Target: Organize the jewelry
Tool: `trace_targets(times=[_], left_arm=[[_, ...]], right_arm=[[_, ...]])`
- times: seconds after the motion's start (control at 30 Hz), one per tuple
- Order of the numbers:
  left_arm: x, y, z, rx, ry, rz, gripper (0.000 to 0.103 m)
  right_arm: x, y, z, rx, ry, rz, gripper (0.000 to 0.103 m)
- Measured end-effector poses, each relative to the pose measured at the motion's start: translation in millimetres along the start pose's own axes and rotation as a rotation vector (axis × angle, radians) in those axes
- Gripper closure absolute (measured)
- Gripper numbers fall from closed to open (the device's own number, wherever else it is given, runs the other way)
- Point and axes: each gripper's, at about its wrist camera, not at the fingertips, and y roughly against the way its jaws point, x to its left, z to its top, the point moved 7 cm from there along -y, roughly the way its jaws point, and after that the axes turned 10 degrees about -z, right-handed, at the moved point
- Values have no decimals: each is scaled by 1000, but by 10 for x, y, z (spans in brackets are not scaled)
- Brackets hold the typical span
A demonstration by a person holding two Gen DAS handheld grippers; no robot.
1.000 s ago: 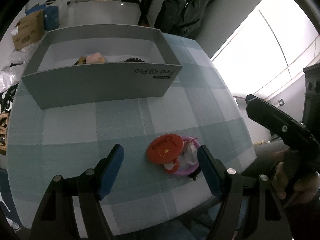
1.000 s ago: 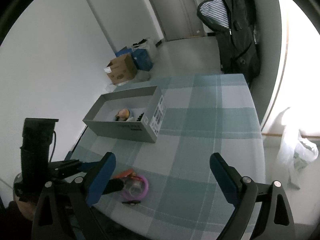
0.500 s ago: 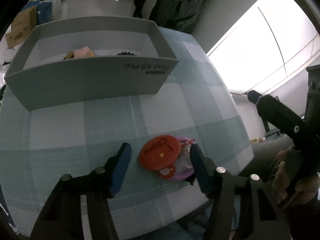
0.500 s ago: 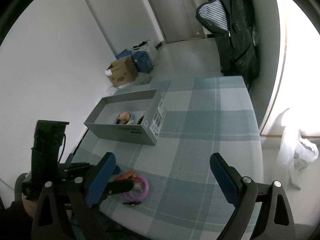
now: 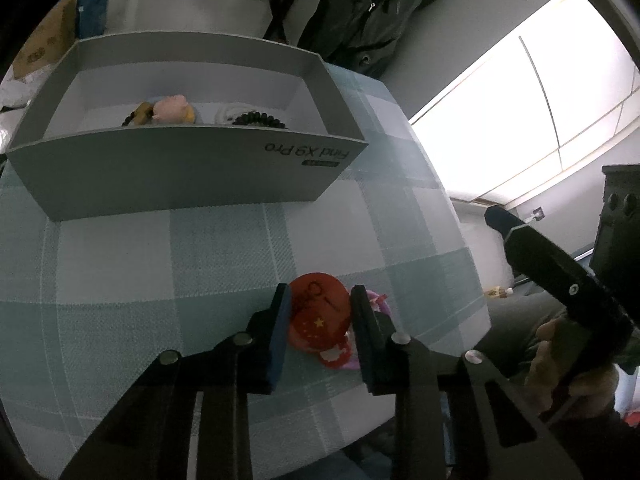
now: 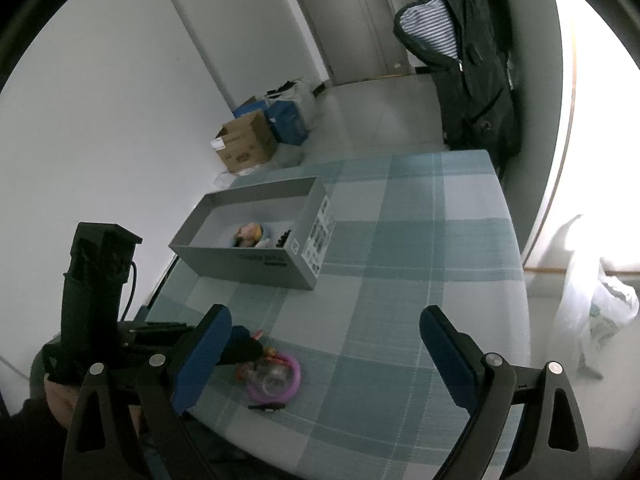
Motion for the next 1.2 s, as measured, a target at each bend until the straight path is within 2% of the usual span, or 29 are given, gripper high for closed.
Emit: trace_targets(times=[0.23, 0.33, 0.47, 0.63, 0.77, 0.87, 0.93, 1.0, 1.07, 1.13, 1.2], left_arm=[[47, 70, -17, -3, 46, -37, 80], [102, 138, -11, -14, 71, -23, 81], [126, 211, -11, -38, 92, -37, 88], [123, 236, -6, -42, 98, -37, 91], [155, 291, 18, -55, 113, -14, 96], [277, 349, 1, -56, 141, 48, 100], [353, 360, -25, -61, 178, 30, 100], [360, 363, -23, -61, 176, 29, 99], [350, 356, -27, -62, 164, 43, 99], [367, 335, -37, -56, 165, 64, 97], [374, 287, -45, -44, 175, 60, 95]], right_arm=[[-2, -11, -8, 3, -3, 1, 7], [-2, -11, -6, 3, -5, 0, 7], [-8, -34, -27, 13, -9, 0, 7], [54, -52, -77, 32, 7, 32, 7], [156, -56, -163, 54, 31, 75, 7], [243, -62, -239, 70, 63, 87, 8], [327, -65, -302, 80, 87, 104, 8], [423, -71, -350, 88, 113, 124, 12], [558, -64, -405, 88, 166, 132, 23], [672, -69, -460, 91, 220, 129, 28], [764, -86, -515, 93, 268, 126, 38]])
